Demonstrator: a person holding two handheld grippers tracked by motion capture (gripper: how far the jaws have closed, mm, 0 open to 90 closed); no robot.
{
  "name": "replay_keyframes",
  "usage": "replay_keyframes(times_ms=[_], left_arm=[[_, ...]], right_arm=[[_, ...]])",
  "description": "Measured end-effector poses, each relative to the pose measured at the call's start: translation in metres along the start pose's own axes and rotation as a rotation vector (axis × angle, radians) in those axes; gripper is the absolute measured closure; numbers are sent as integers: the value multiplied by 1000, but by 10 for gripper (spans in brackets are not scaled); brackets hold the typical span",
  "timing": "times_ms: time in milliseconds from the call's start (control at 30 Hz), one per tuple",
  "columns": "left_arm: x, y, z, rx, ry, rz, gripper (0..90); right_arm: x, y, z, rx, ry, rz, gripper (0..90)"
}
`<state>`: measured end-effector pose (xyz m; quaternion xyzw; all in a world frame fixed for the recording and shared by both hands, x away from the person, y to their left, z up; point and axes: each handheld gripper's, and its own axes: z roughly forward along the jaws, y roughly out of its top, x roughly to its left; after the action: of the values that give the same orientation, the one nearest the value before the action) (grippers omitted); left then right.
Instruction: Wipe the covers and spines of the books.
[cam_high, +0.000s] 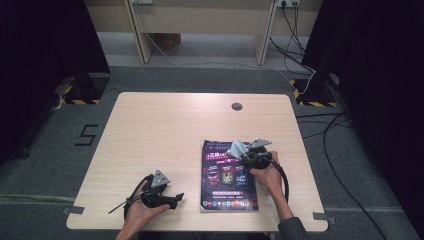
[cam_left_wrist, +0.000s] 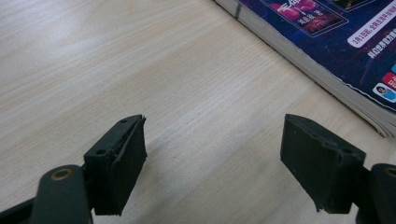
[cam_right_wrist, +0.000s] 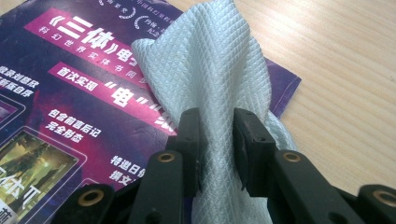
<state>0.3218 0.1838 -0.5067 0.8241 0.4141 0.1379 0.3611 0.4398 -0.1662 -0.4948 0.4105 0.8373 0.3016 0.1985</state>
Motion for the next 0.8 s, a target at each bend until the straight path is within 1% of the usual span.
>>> replay_keyframes(times_ms=[33, 100, 167, 267, 300, 333, 367, 400, 433, 467, 500, 533, 567, 633, 700, 767, 800], left_arm=[[0, 0, 0, -1, 0, -2, 217], [0, 0, 0, -2, -1, -3, 216], [0, 0, 0, 0, -2, 0, 216], [0, 0, 0, -1, -2, -1, 217], [-1, 0, 0, -1, -2, -1, 217], [-1, 0, 0, 0, -1, 1, 216], [-1, 0, 0, -2, -3, 0, 216], [-1, 0, 0, -2, -3, 0, 216], [-1, 0, 0, -1, -1, 0, 216], [-1, 0, 0, -1, -2, -1, 217], [-1, 0, 0, 0, -2, 0, 216], [-1, -1, 1, 2, -1, 1, 216], [-1, -1, 1, 2, -2, 0, 216], [-1, -1, 1, 2, -1, -3, 217], [-1, -1, 1, 7, -2, 2, 216], [-1, -1, 1, 5, -2, -3, 216], [-1, -1, 1, 5, -2, -3, 216]], right_arm=[[4, 1, 0, 8, -19, -21, 745], [7, 1, -1, 14, -12, -24, 745], [14, 1, -3, 18, 35, -41, 744], [28, 1, -7, 31, 91, -97, 740], [31, 0, -8, 33, 100, -106, 741], [33, 1, -8, 35, 94, -117, 739], [32, 1, -8, 34, 99, -115, 731], [29, 1, -7, 34, 108, -103, 729], [25, 1, -6, 25, 100, -90, 729], [22, 1, -5, 19, 86, -69, 729], [13, 2, -2, 12, 63, -44, 729], [13, 2, -2, 12, 63, -44, 729], [9, 3, 0, 11, 54, -33, 729], [0, 6, 4, 7, 20, -11, 729], [-8, 9, 8, 7, -4, 22, 730], [-20, 15, 14, 14, -38, 44, 731], [-20, 15, 14, 14, -38, 44, 731]])
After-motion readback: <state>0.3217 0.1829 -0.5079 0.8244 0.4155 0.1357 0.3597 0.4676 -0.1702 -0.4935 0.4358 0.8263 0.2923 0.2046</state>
